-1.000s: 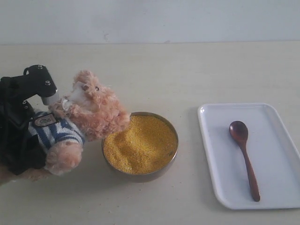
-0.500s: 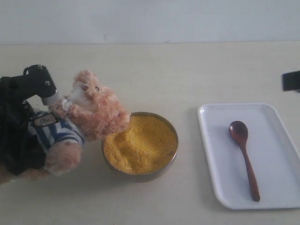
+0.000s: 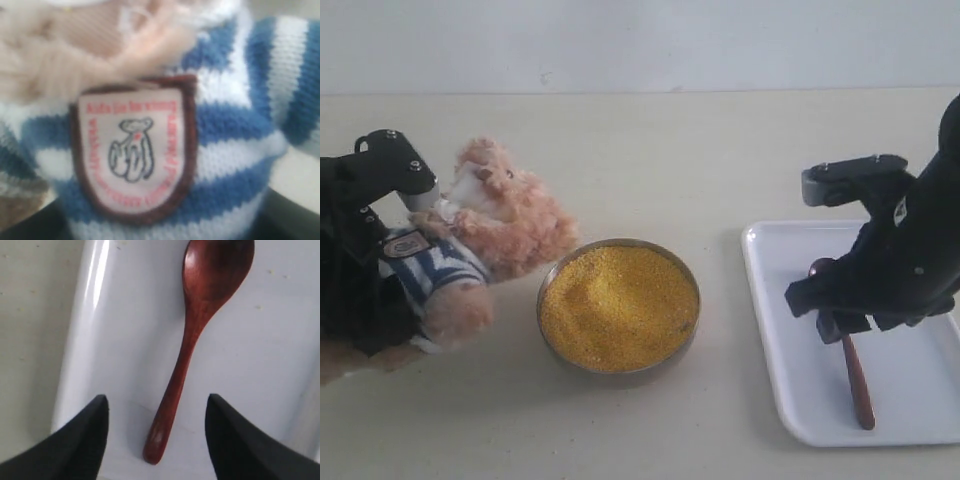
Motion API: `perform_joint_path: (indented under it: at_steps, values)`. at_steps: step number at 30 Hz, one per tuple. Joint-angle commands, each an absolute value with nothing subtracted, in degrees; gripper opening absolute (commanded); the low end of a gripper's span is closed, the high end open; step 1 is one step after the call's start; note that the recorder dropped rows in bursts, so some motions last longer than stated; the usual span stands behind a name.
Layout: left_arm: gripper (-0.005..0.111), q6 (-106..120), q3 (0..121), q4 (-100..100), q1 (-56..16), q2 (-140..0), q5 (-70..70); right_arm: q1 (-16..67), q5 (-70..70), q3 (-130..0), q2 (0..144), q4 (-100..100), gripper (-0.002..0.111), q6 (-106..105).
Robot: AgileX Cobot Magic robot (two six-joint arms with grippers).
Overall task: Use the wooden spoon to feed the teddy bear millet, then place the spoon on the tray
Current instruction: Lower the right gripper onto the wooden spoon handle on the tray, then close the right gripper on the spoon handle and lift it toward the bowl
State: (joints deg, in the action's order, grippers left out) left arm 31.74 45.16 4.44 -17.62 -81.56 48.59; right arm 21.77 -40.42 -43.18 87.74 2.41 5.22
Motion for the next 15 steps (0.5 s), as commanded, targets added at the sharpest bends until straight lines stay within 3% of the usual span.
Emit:
perform_joint_path:
  at_steps: [1,15]
  values:
    - [0.004,16.15,45.33,-5.56,-17.88,-81.03,46.75,21.92,-34.67,-40.23,92.03,2.0,0.054,5.83]
    - [0.004,9.12,45.33,-5.35,-17.88,-85.98,45.84,21.92,-27.15,-38.03,96.83,2.24,0.052,5.95]
